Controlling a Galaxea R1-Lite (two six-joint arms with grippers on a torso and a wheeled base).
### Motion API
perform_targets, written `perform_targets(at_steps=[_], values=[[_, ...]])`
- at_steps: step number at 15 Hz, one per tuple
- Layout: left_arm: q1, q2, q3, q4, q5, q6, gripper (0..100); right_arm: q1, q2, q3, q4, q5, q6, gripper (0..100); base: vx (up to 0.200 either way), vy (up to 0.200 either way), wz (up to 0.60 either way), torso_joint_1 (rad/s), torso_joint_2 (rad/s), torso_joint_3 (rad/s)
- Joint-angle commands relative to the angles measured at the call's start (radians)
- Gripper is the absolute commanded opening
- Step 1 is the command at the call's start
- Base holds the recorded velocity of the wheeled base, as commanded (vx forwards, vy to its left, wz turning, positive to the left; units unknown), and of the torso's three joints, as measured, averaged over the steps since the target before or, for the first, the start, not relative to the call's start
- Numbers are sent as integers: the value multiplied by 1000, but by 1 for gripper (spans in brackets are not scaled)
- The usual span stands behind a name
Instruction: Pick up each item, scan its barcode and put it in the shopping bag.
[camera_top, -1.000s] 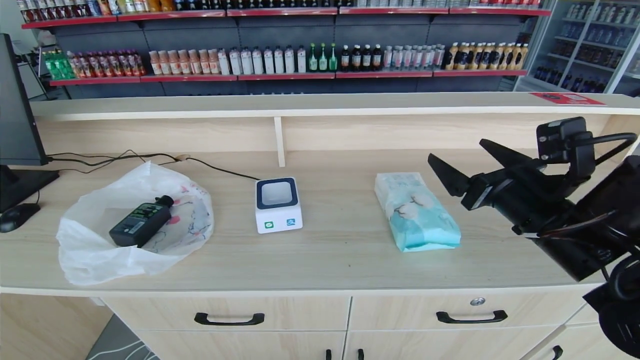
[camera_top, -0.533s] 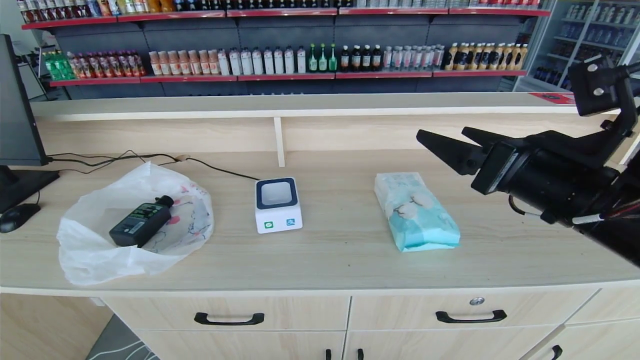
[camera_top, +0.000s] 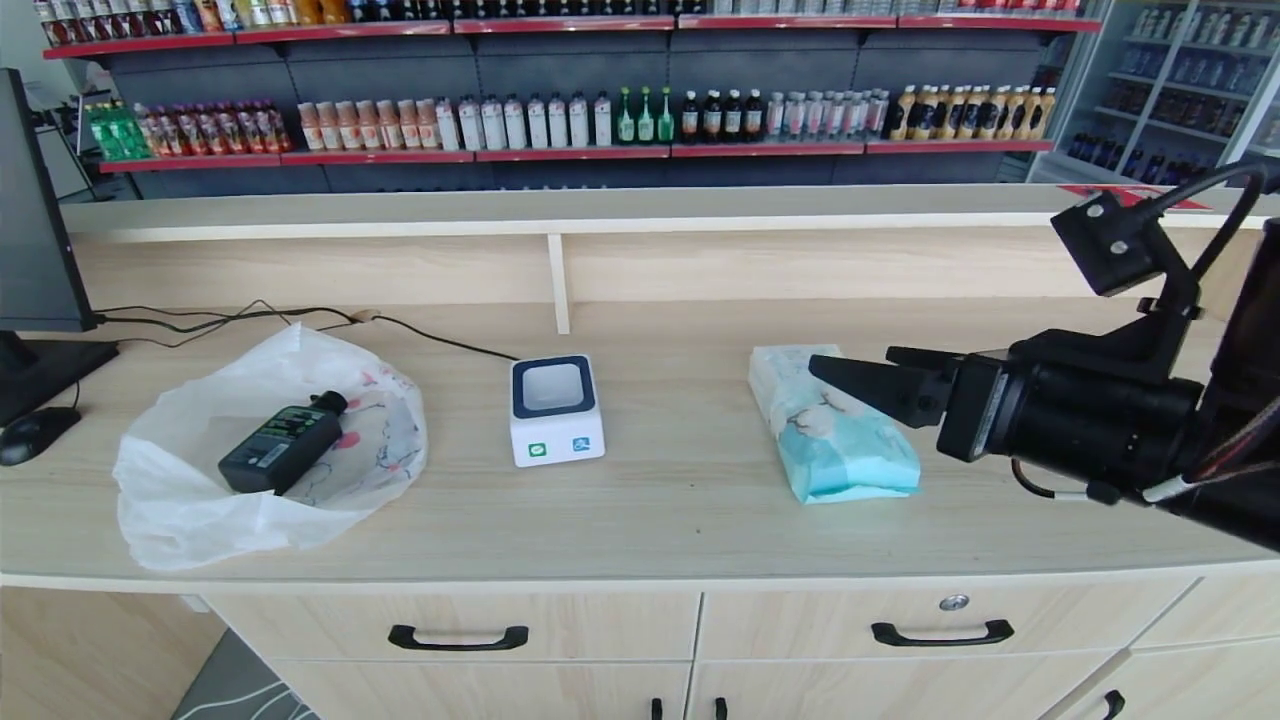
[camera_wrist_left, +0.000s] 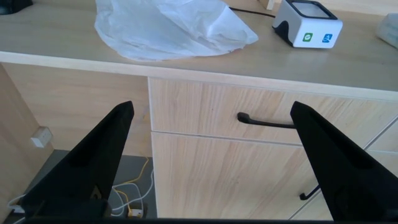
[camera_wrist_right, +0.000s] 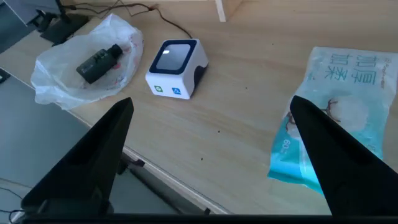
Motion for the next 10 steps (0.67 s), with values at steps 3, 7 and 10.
perform_targets(at_steps=[3, 7, 10], values=[[0, 0, 0, 0, 0, 0, 100, -52, 102, -148, 160, -22, -99, 100, 0, 0, 0, 0, 0, 0], [0, 0, 0, 0, 0, 0, 100, -92, 238, -202, 206, -60, -192, 100, 0, 0, 0, 0, 0, 0], [2, 0, 0, 1, 0, 0, 100, -127, 332, -286, 263, -66, -193, 100, 0, 0, 0, 0, 0, 0]])
